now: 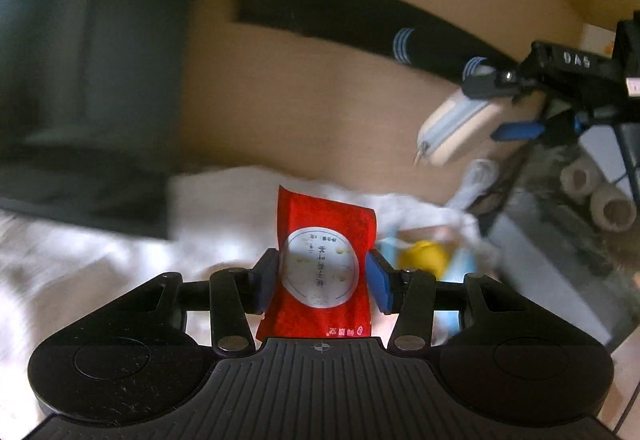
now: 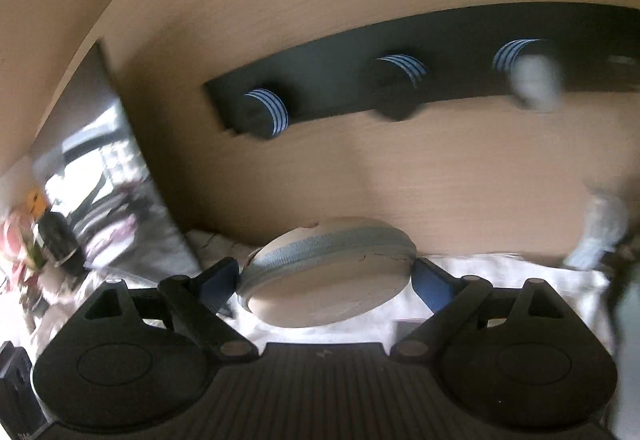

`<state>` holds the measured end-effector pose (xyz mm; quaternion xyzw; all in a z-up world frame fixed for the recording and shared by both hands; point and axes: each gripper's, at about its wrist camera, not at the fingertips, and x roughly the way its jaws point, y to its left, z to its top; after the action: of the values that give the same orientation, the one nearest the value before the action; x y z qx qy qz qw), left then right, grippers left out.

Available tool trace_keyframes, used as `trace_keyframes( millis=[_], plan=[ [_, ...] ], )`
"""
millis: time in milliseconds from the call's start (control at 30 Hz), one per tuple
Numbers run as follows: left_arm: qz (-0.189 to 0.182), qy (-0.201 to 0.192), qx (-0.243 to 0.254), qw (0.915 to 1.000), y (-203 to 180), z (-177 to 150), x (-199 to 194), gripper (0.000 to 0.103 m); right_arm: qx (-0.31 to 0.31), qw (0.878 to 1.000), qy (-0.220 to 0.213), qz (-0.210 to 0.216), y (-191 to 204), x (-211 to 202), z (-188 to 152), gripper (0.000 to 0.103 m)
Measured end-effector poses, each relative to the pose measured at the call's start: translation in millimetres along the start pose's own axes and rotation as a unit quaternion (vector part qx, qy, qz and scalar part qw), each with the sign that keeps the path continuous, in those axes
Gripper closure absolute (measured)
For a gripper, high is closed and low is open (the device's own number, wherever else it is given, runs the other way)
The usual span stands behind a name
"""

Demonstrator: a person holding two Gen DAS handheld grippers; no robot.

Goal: Organize soft objects
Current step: 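Lower the red packet and beige case into the pink box and open both tools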

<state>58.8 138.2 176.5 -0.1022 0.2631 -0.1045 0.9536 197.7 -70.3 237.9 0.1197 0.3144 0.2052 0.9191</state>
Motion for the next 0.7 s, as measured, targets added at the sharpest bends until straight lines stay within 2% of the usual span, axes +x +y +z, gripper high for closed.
trace_keyframes(
  millis=[133,167,200,233,267,367,433,600,700],
  plan=[
    [-0.063,0.015,0.007,0.9979,-42.7,11.9,33.6,0.051,0.035,0.999,-0.012,-0.018,-46.4,-14.5,-4.0,0.011],
    [-0.074,0.020,0.008,0.9970,-52.3,13.9,43.1,0.051,0.043,0.999,-0.015,-0.025,-55.8,-15.9,-5.6,0.014],
    [-0.081,0.025,0.008,0.9964,-59.4,15.1,50.4,0.051,0.053,0.998,-0.019,-0.029,-66.3,-16.2,-7.7,0.045],
    [-0.087,0.030,0.008,0.9957,-67.5,15.9,60.4,0.051,0.063,0.998,-0.016,-0.027,-78.4,-15.7,-7.3,0.061],
    [-0.093,0.034,0.006,0.9951,-74.9,16.3,70.8,0.051,0.074,0.997,-0.008,-0.027,-89.5,-13.2,-7.9,0.067],
    [-0.111,0.048,-0.003,0.9926,-92.4,15.8,105.4,0.051,0.089,0.995,-0.021,-0.042,-110.3,-4.6,-15.3,0.067],
    [-0.115,0.068,0.004,0.9910,-101.7,8.8,130.9,0.051,0.097,0.993,-0.009,-0.062,-120.3,10.3,-24.2,0.067],
    [-0.070,0.139,0.039,0.9871,-118.4,-16.9,185.9,0.049,0.169,0.983,0.014,-0.063,-162.1,20.7,-63.8,0.067],
    [-0.039,0.152,0.040,0.9869,-116.1,-26.8,201.5,0.043,0.160,0.984,-0.005,-0.084,-166.4,5.2,-90.3,0.066]
  ],
)
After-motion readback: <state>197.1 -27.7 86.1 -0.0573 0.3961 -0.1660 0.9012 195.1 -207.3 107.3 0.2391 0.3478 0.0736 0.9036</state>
